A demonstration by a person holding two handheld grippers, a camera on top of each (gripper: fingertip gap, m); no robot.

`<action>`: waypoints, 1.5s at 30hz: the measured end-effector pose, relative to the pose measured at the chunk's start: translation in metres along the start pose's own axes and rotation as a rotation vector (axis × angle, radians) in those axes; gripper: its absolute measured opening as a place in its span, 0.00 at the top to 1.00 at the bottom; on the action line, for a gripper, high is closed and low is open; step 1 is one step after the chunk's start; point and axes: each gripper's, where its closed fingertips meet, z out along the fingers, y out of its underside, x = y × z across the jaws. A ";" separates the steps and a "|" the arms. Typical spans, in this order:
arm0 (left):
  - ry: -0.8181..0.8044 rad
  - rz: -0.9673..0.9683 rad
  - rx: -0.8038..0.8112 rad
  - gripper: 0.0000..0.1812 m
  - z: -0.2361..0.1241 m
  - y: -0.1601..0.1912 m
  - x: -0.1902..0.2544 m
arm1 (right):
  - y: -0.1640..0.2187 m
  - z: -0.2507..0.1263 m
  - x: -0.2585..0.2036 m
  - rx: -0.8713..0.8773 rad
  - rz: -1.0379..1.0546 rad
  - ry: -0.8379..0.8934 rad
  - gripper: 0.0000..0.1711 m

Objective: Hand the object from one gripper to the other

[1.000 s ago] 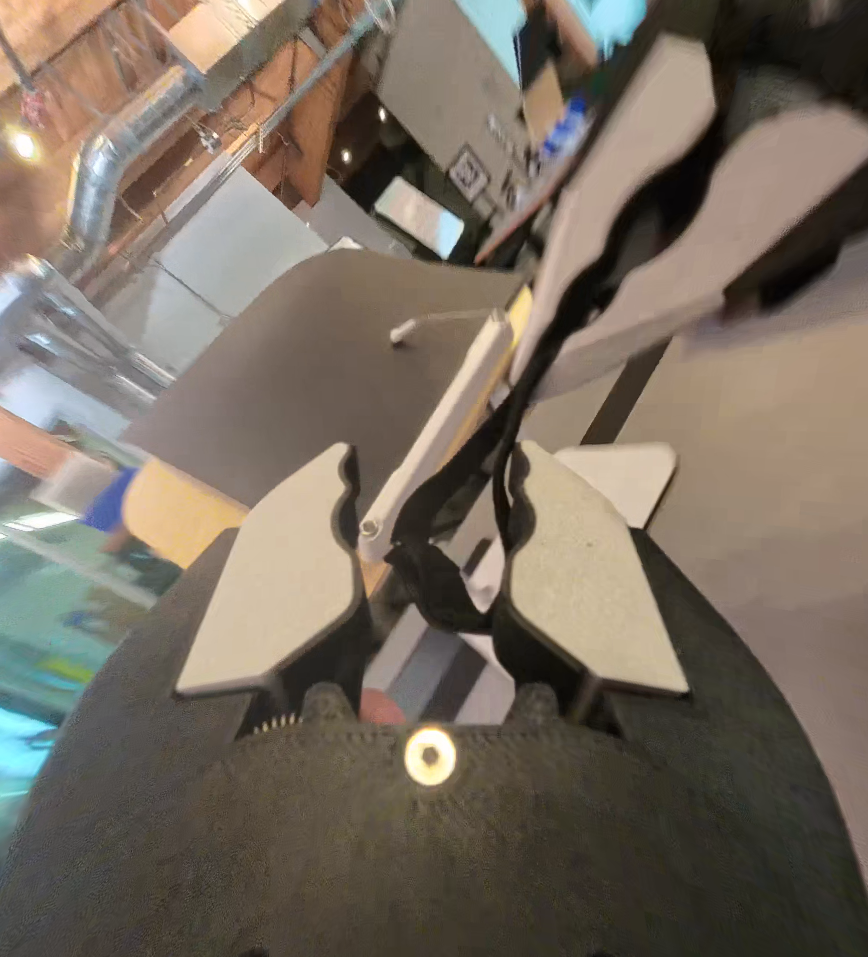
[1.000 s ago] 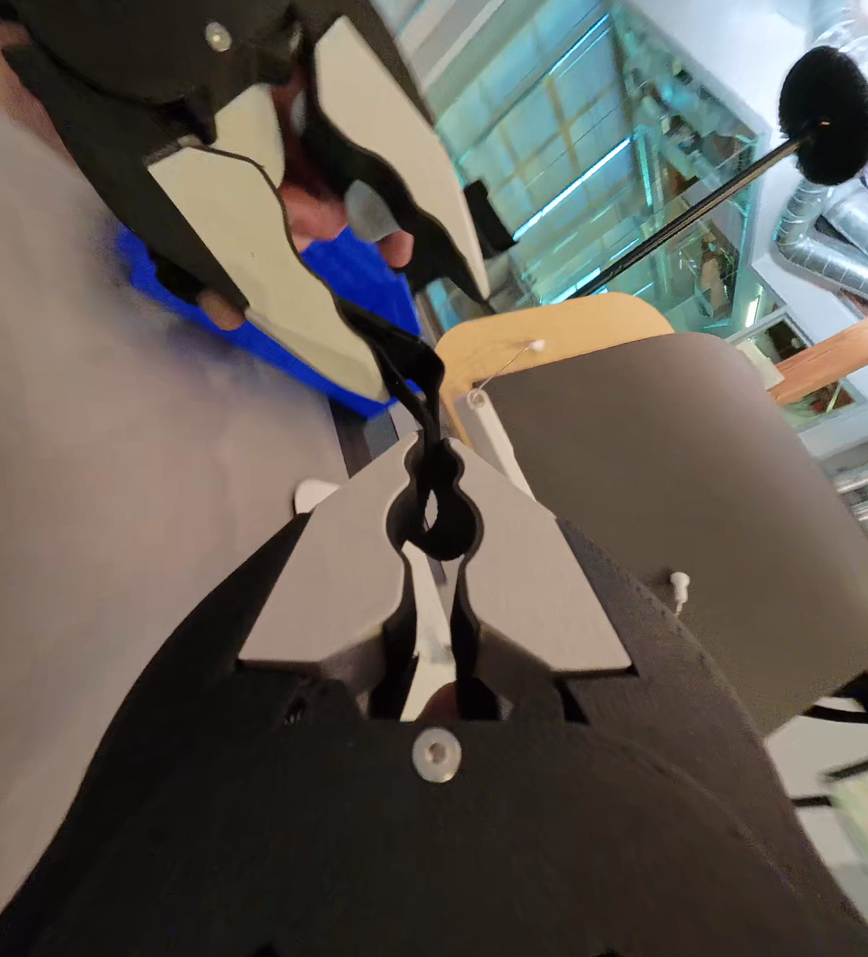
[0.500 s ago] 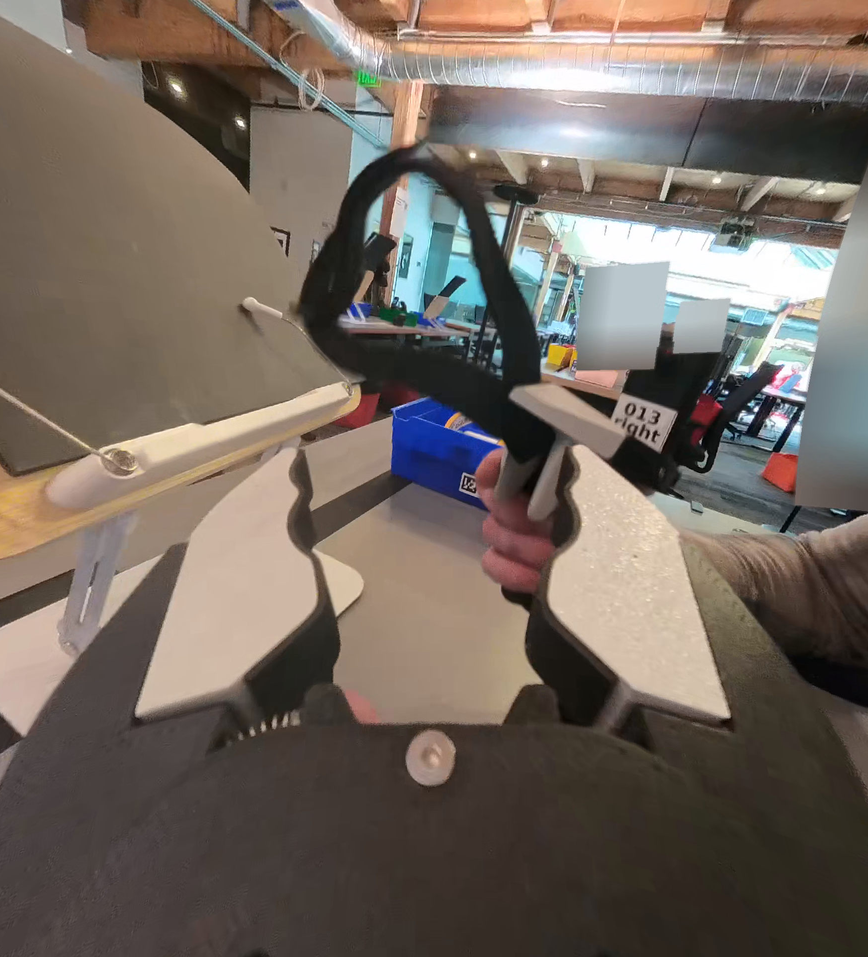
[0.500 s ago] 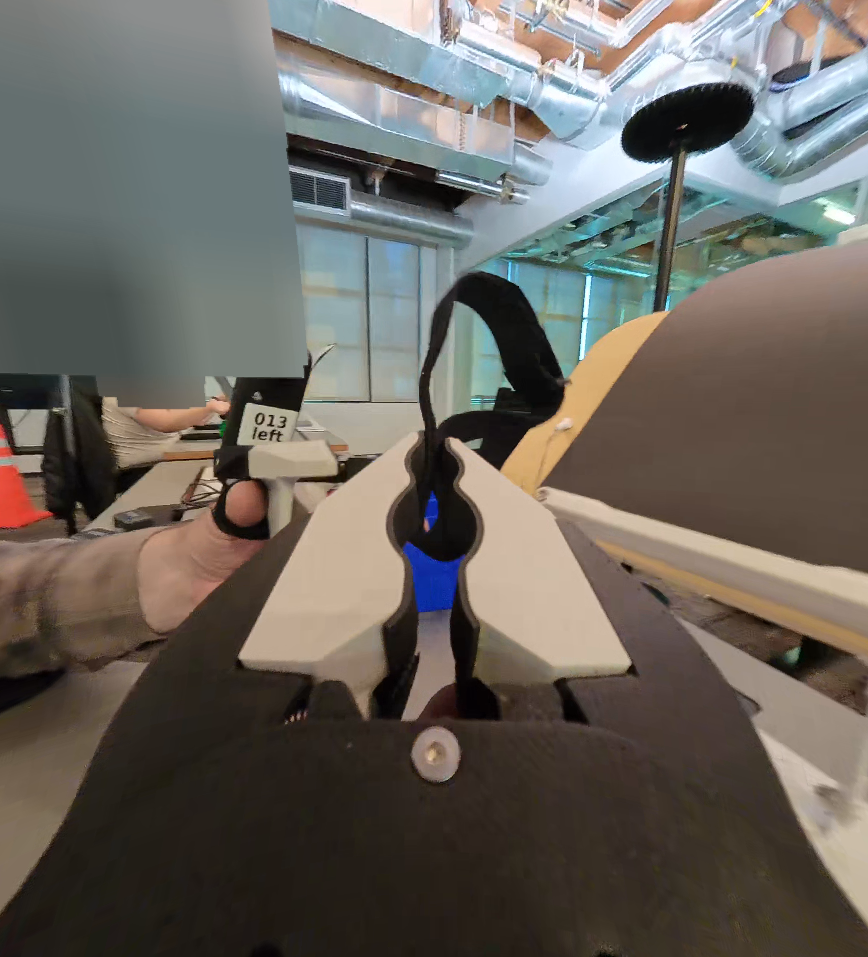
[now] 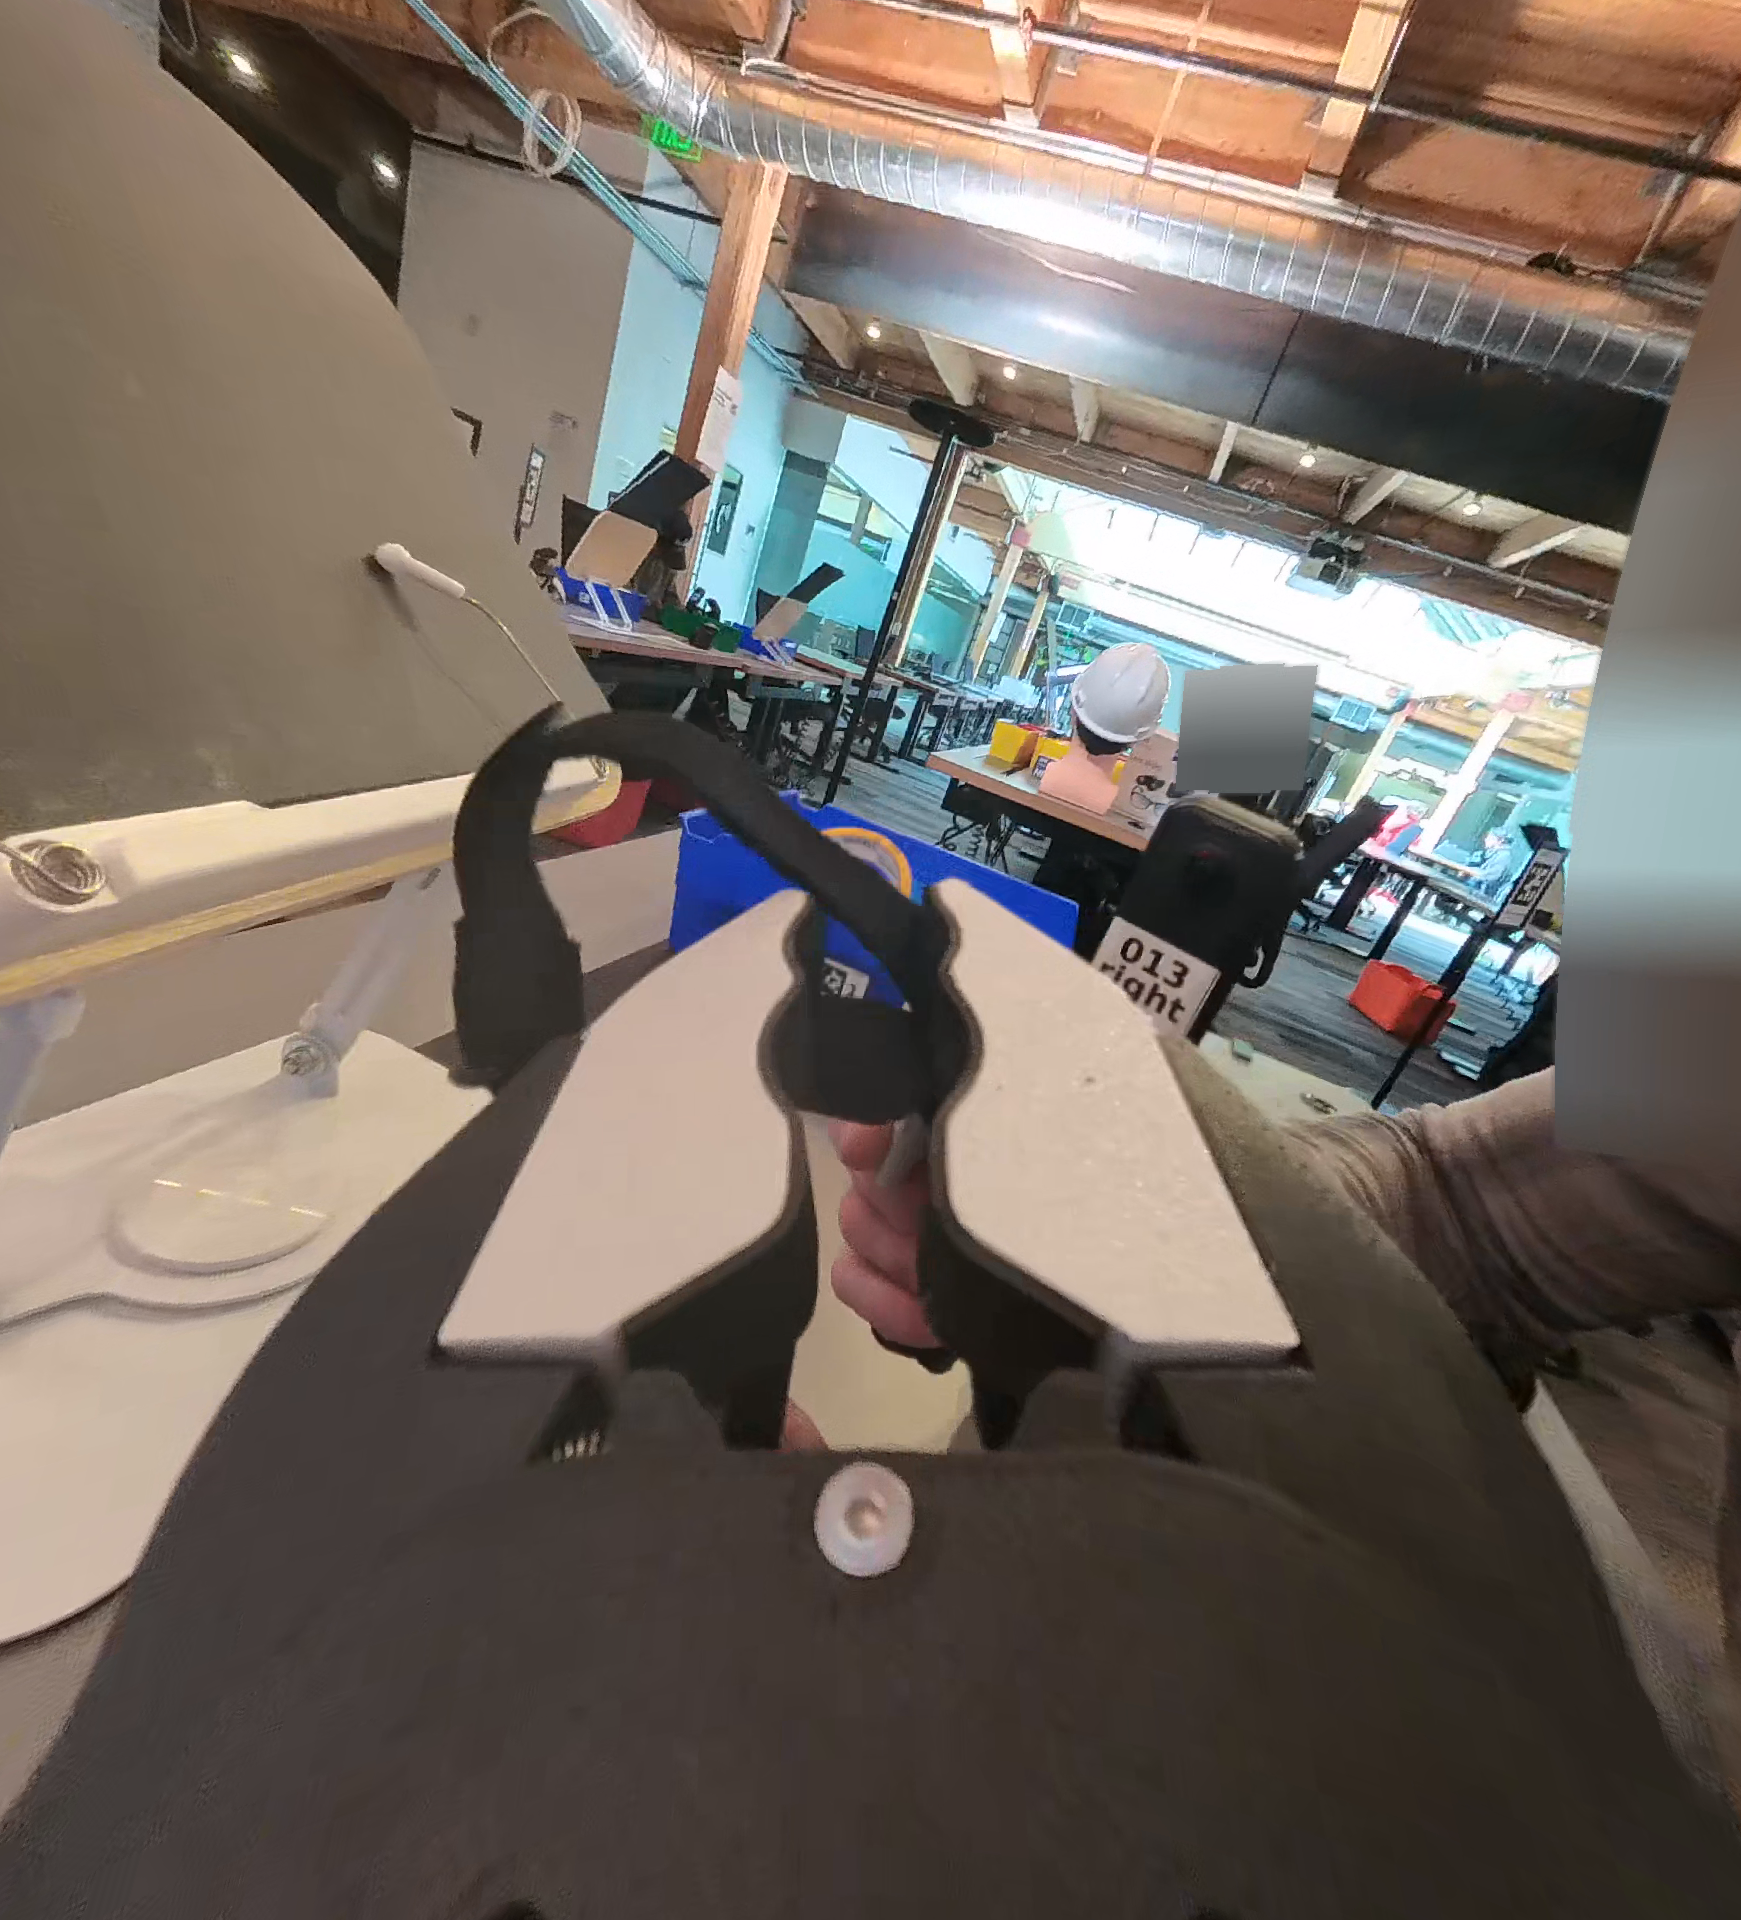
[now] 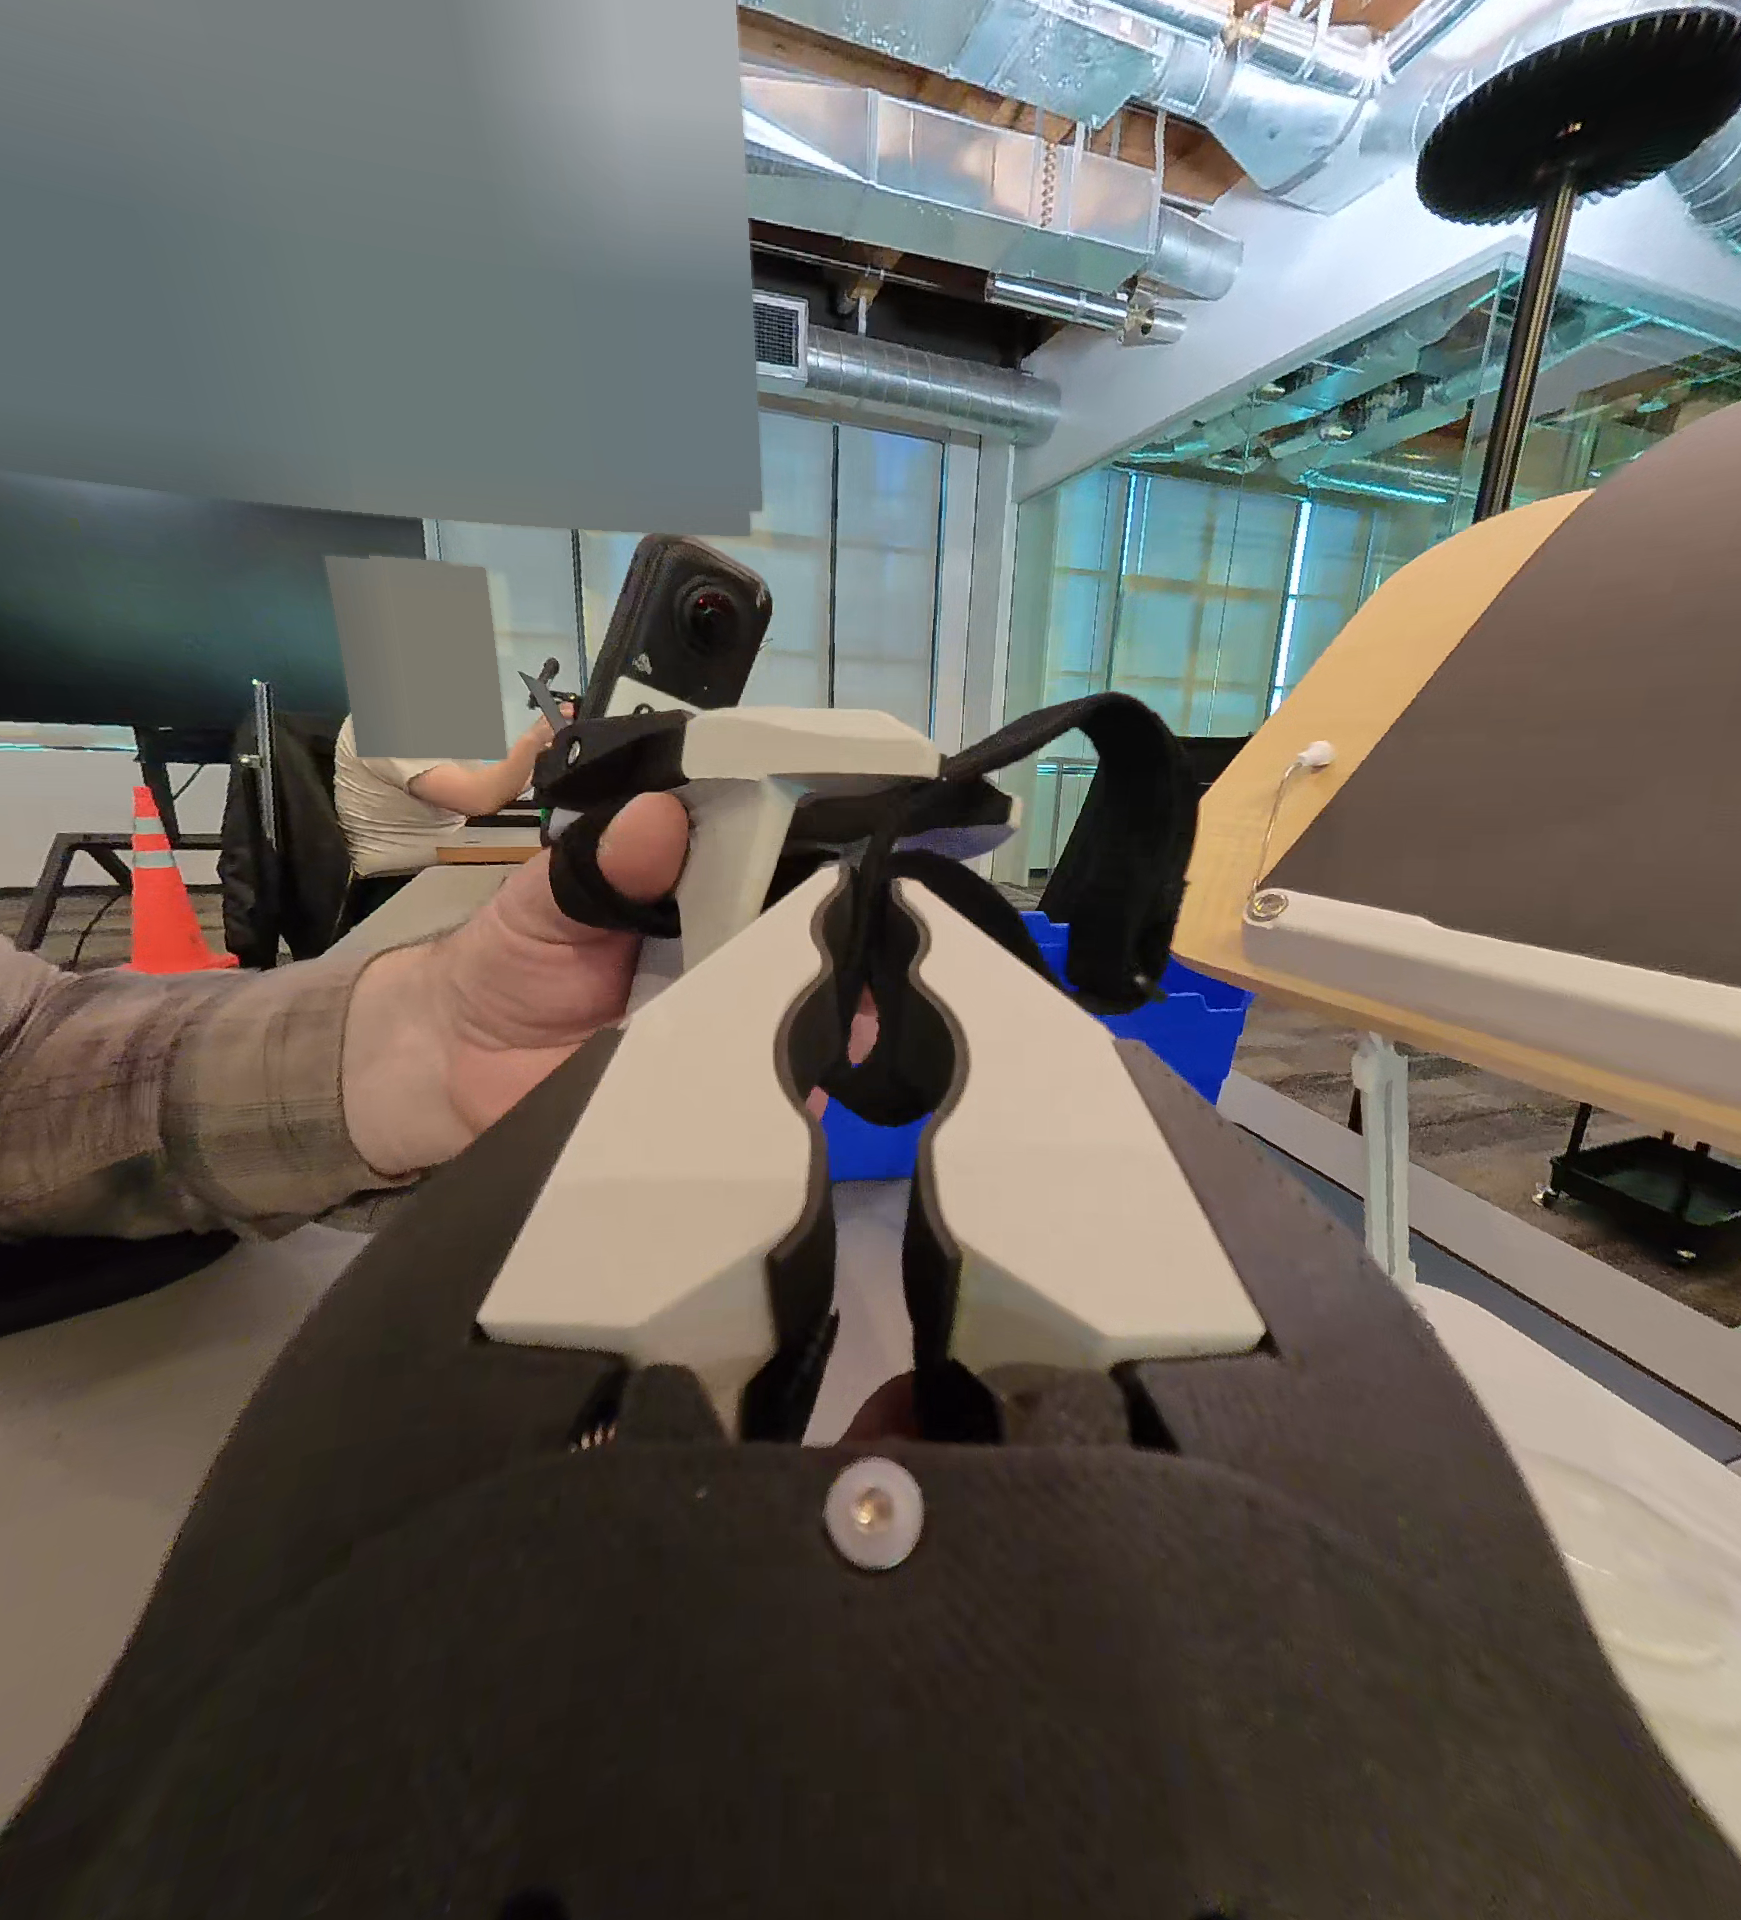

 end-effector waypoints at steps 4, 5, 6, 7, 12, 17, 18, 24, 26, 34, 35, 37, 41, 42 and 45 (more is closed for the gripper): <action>0.013 0.026 -0.003 0.99 0.000 0.000 0.003 | 0.002 0.000 0.001 -0.010 -0.010 -0.001 1.00; 0.003 0.044 -0.009 0.99 -0.001 0.000 0.003 | 0.003 0.000 0.001 -0.013 -0.007 -0.001 1.00; -0.003 0.061 -0.017 0.99 -0.001 0.001 0.002 | 0.004 0.001 0.002 -0.019 -0.002 -0.002 0.99; -0.006 0.078 -0.023 0.99 -0.001 0.001 0.002 | 0.005 0.001 0.002 -0.029 0.000 -0.008 0.99; -0.096 0.362 -0.115 0.99 -0.006 0.001 -0.005 | 0.008 -0.004 0.001 -0.105 0.051 -0.139 0.71; -0.102 0.775 -0.300 0.99 -0.008 0.020 0.001 | -0.010 -0.015 0.017 -0.117 0.131 -0.182 0.54; -0.091 0.834 -0.333 0.99 -0.006 0.026 0.004 | -0.012 -0.015 0.017 -0.119 0.145 -0.187 0.54; 0.060 1.037 -0.479 0.99 -0.003 0.069 0.029 | -0.006 -0.016 -0.004 -0.142 0.338 -0.346 0.52; 0.122 1.059 -0.478 0.99 -0.003 0.075 0.041 | -0.004 -0.020 -0.015 -0.154 0.352 -0.419 0.54; 0.070 1.112 -0.468 0.99 -0.003 0.067 0.037 | 0.006 -0.020 -0.013 -0.195 0.346 -0.411 0.60; 0.063 1.114 -0.466 0.99 -0.003 0.067 0.036 | 0.007 -0.021 -0.013 -0.204 0.353 -0.411 0.63; 0.069 1.113 -0.480 0.99 -0.003 0.070 0.036 | 0.008 -0.022 -0.016 -0.211 0.349 -0.436 0.69; 0.055 1.108 -0.486 0.99 -0.003 0.070 0.032 | 0.004 -0.024 -0.023 -0.188 0.292 -0.463 0.85; 0.057 1.097 -0.484 0.99 -0.003 0.069 0.032 | 0.004 -0.023 -0.023 -0.185 0.281 -0.458 0.86; 0.053 1.076 -0.486 0.99 -0.004 0.068 0.031 | 0.003 -0.022 -0.022 -0.177 0.234 -0.436 0.89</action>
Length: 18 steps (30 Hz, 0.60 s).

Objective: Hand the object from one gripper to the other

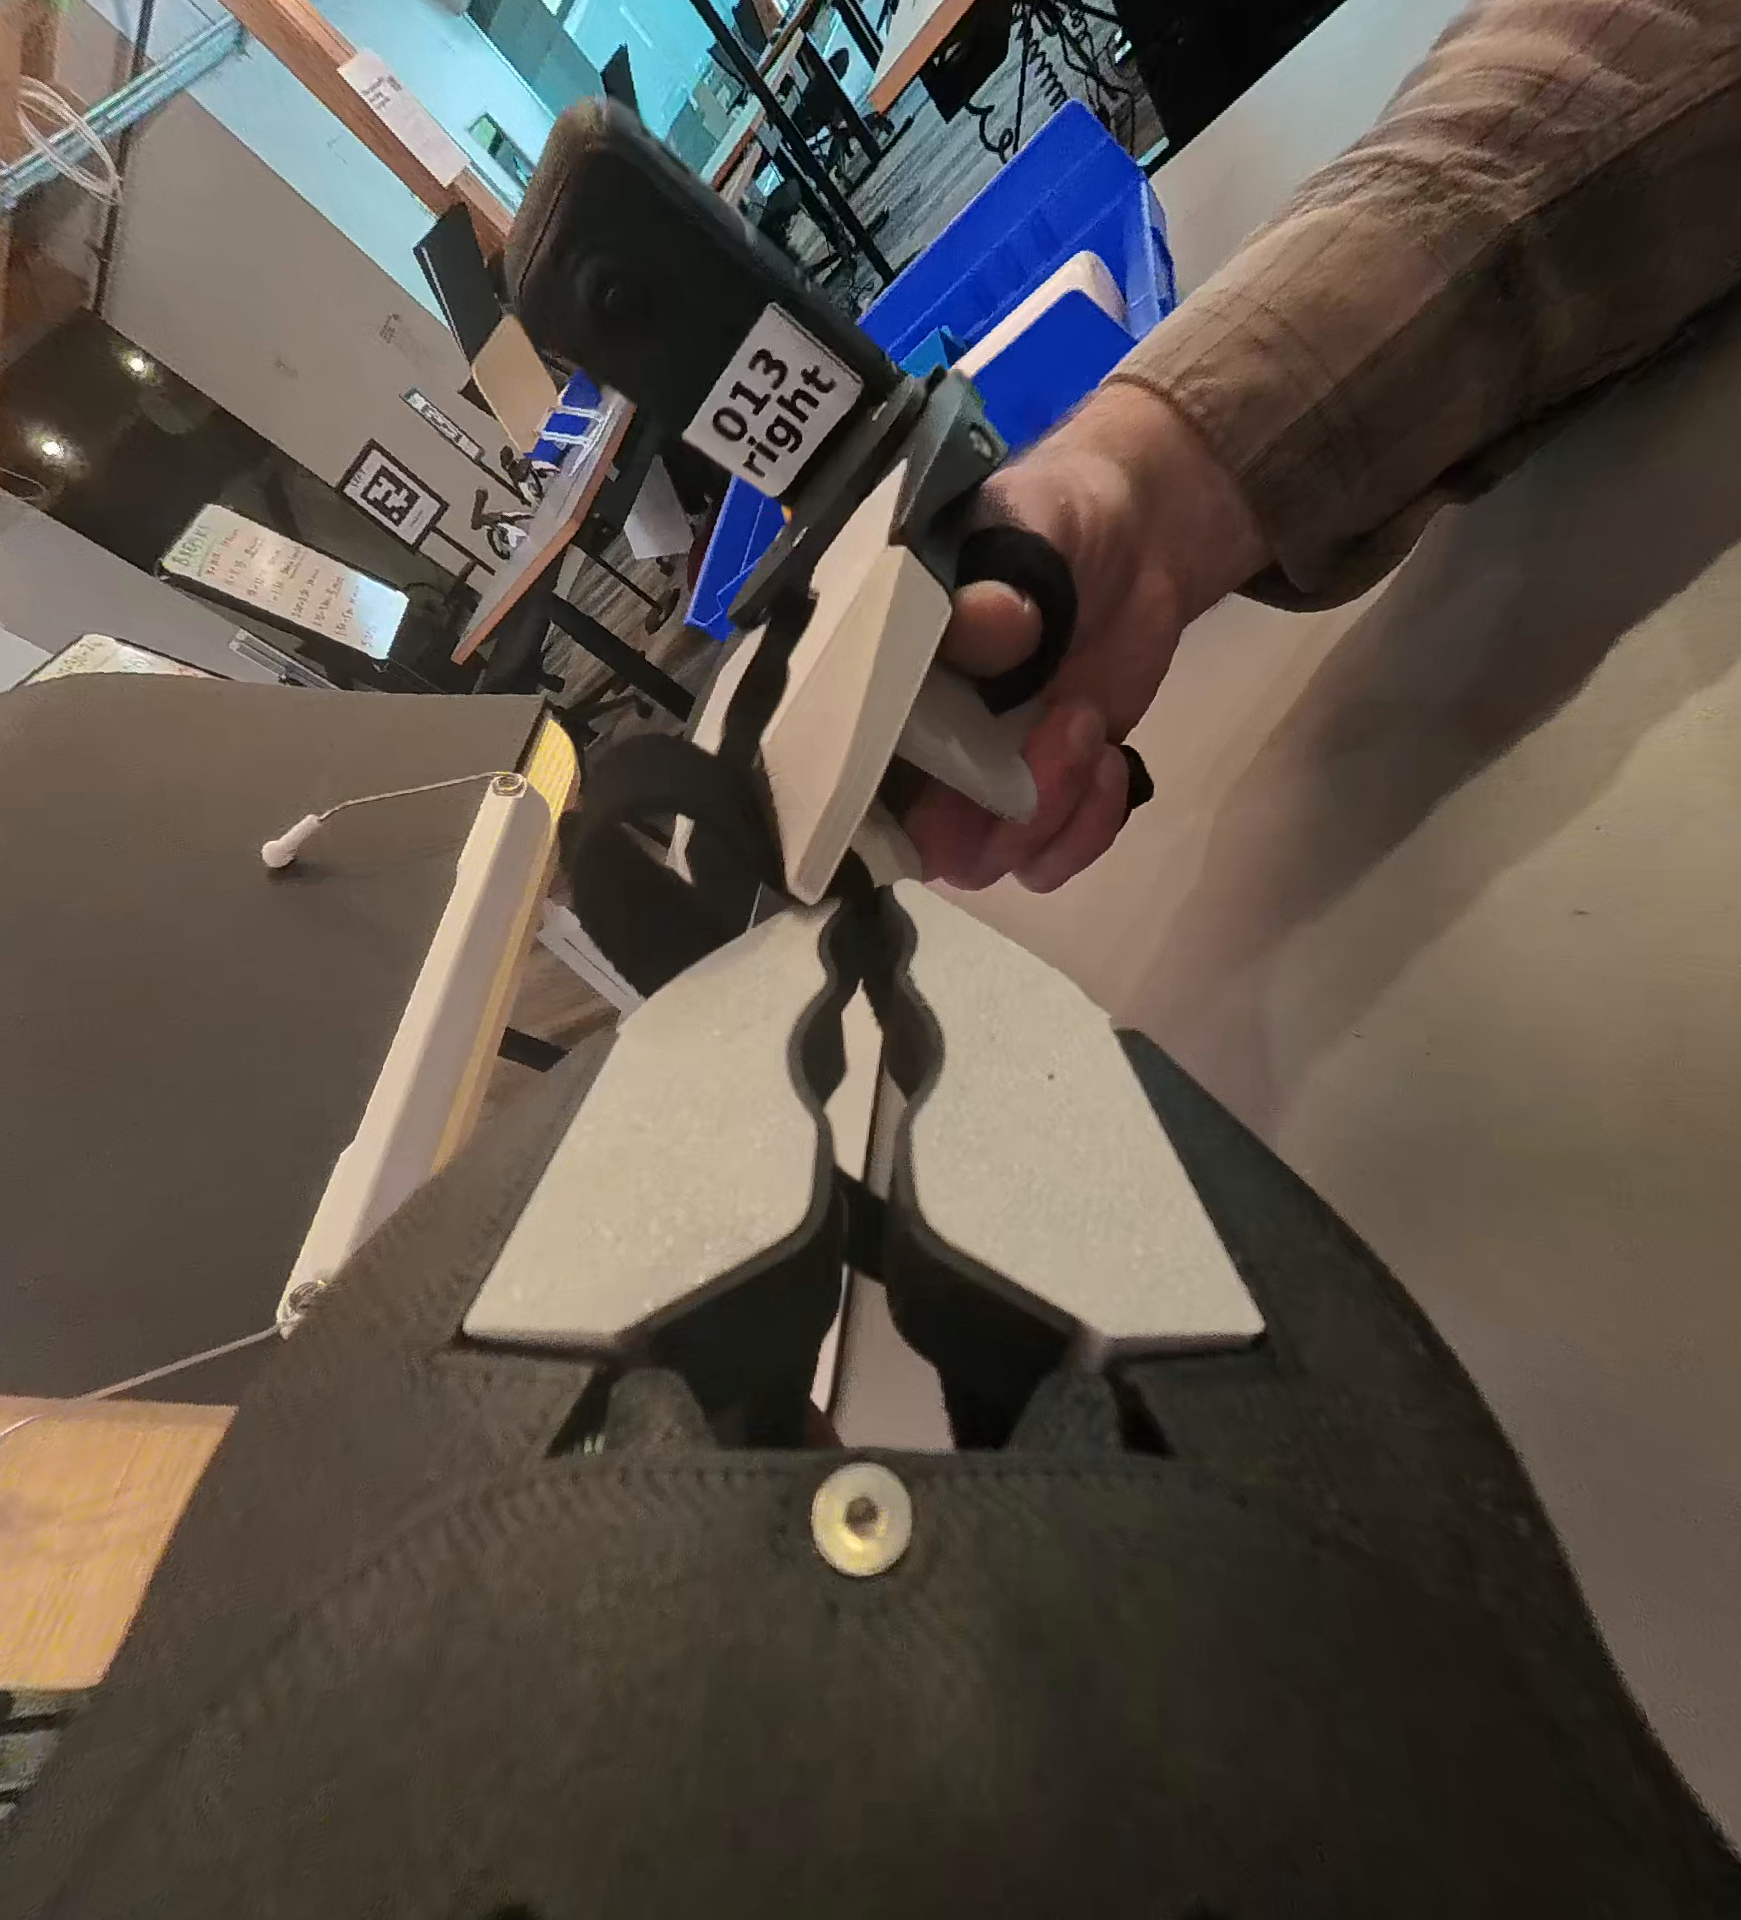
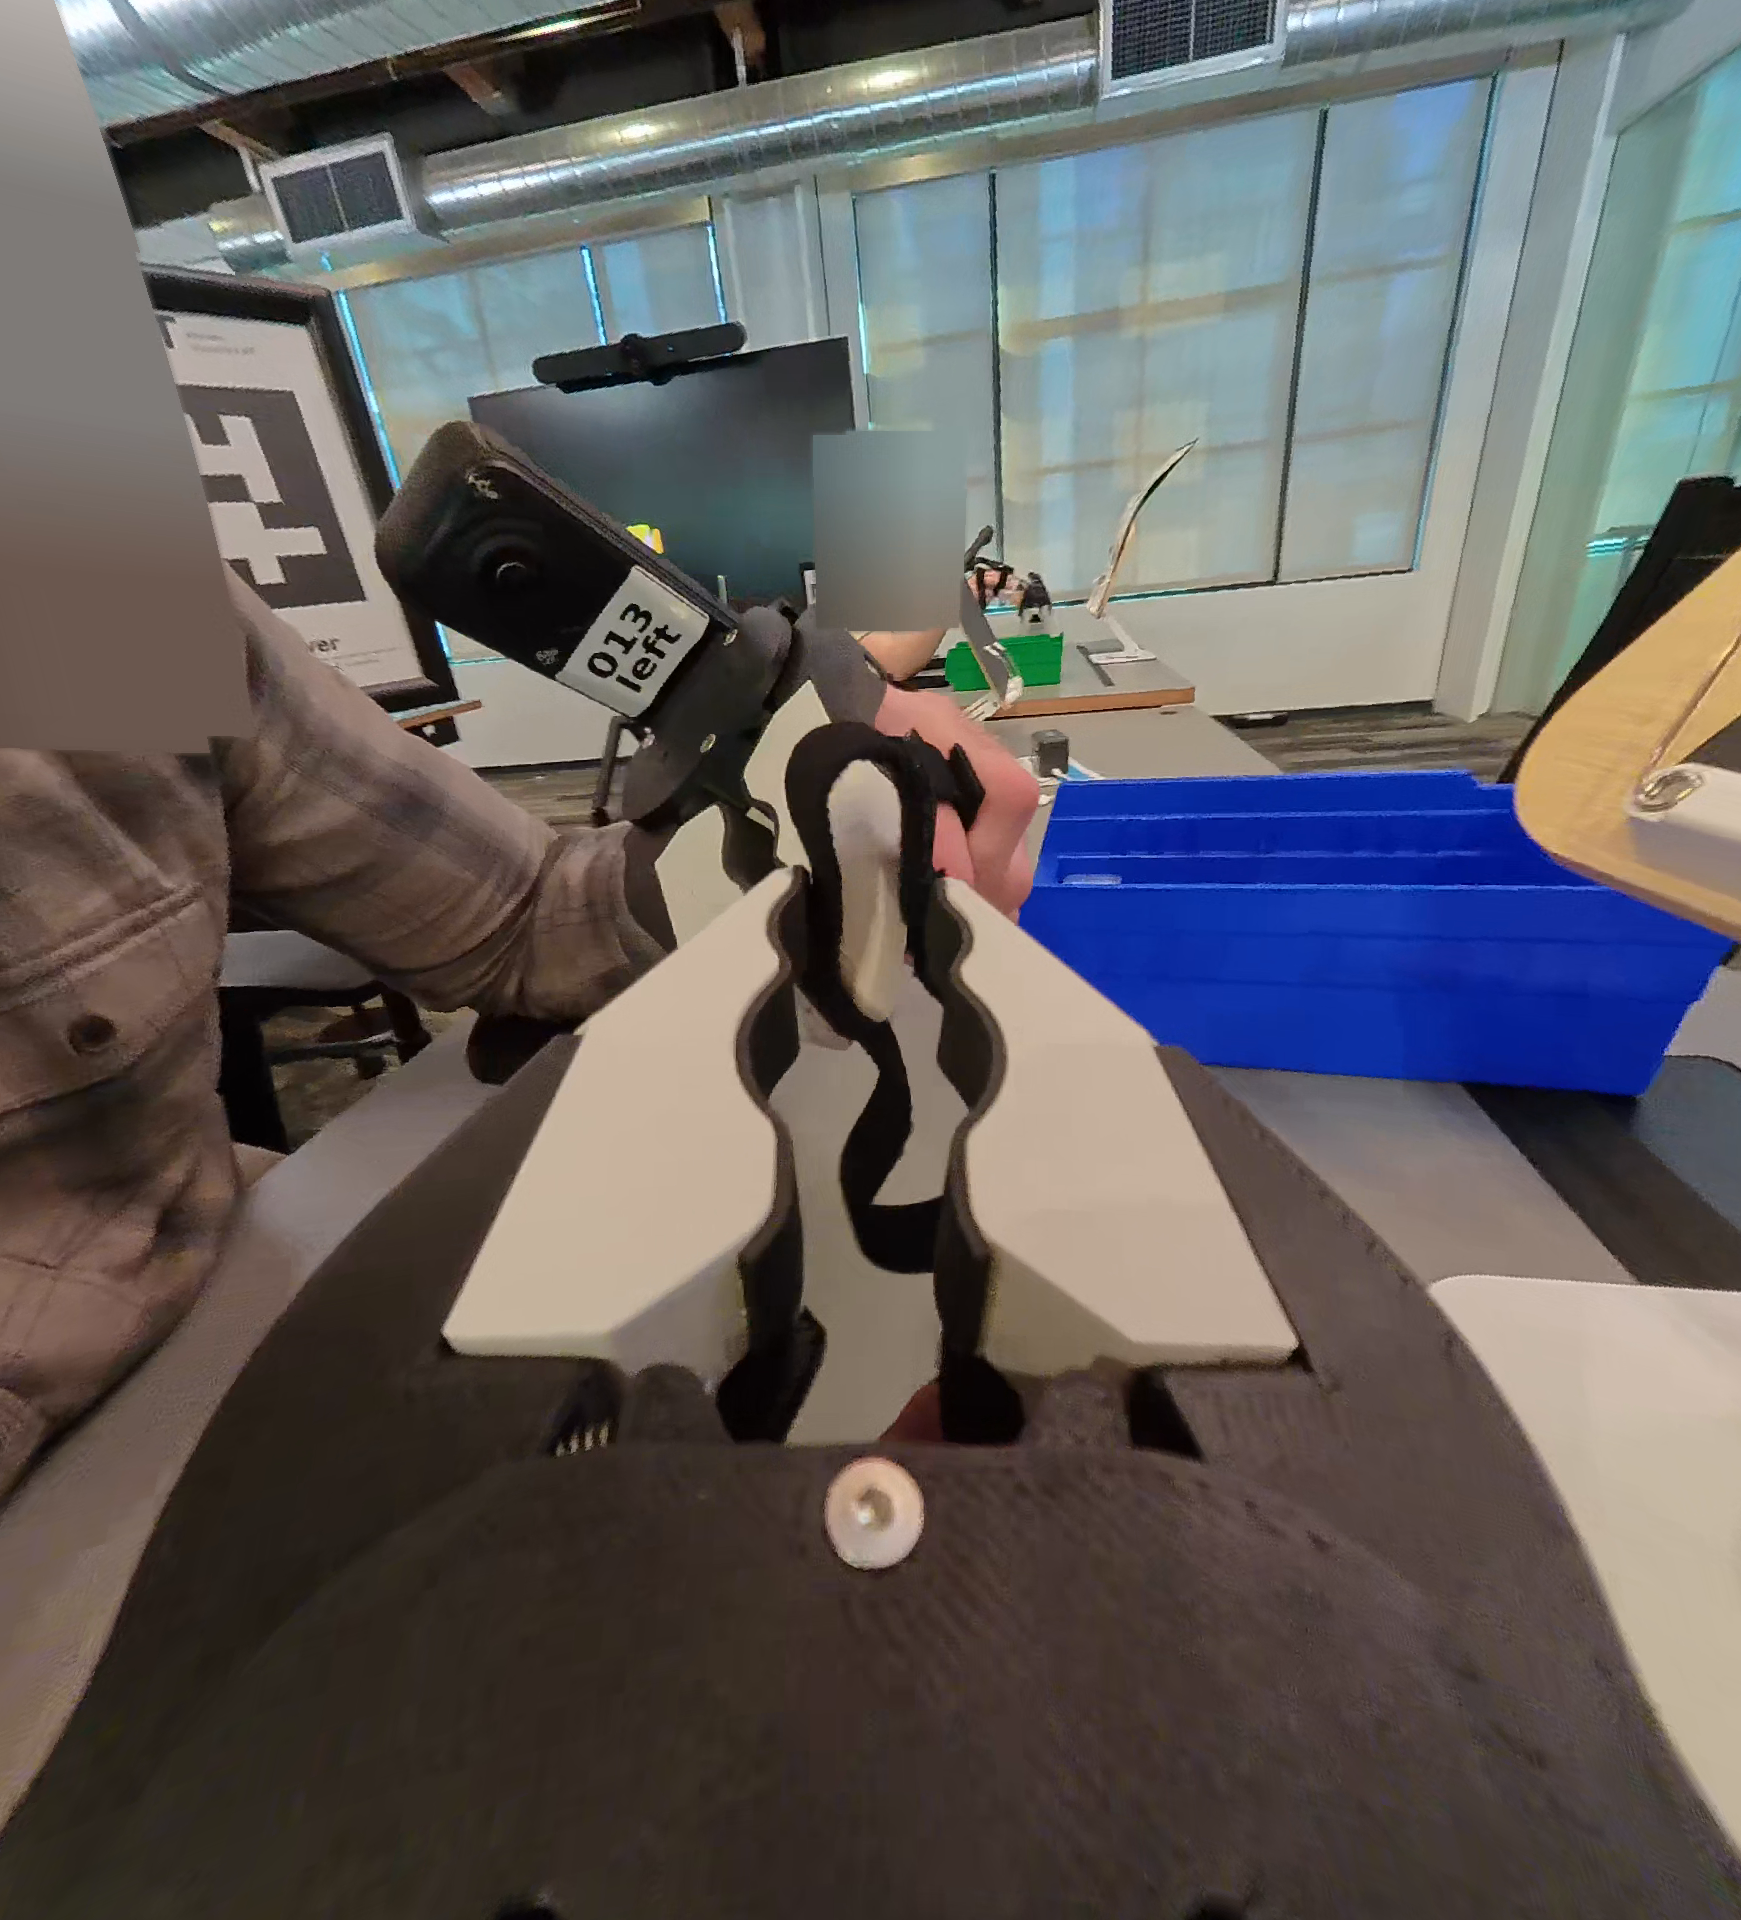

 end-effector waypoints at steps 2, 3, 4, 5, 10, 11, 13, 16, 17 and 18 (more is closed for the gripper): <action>0.020 -0.043 0.013 0.99 -0.001 -0.001 0.001 | -0.001 0.000 0.001 0.006 -0.013 0.008 0.91; 0.026 -0.074 0.011 0.99 -0.001 0.001 0.000 | -0.001 0.000 0.002 0.010 -0.024 0.022 0.92; 0.035 -0.098 0.024 0.99 -0.001 0.000 0.000 | -0.002 0.000 0.004 0.017 -0.024 0.030 0.93; 0.039 -0.133 0.047 0.99 -0.002 -0.002 -0.002 | -0.004 -0.001 0.005 0.034 -0.022 0.041 0.96; 0.030 -0.236 0.099 0.92 -0.003 -0.003 -0.010 | -0.014 -0.009 0.021 0.109 -0.013 0.124 1.00; 0.020 -0.244 0.113 0.89 -0.005 -0.005 -0.012 | -0.017 -0.012 0.024 0.126 -0.013 0.143 1.00; -0.040 -0.276 0.143 0.83 -0.011 -0.008 -0.026 | -0.024 -0.019 0.033 0.151 -0.032 0.195 1.00; -0.135 -0.369 0.149 0.71 -0.016 -0.002 -0.049 | -0.036 -0.029 0.043 0.205 -0.082 0.289 1.00; -0.131 -0.396 0.135 0.67 -0.014 0.002 -0.050 | -0.038 -0.030 0.044 0.207 -0.103 0.309 1.00; -0.108 -0.419 0.101 0.64 -0.009 0.007 -0.046 | -0.039 -0.029 0.043 0.207 -0.117 0.318 1.00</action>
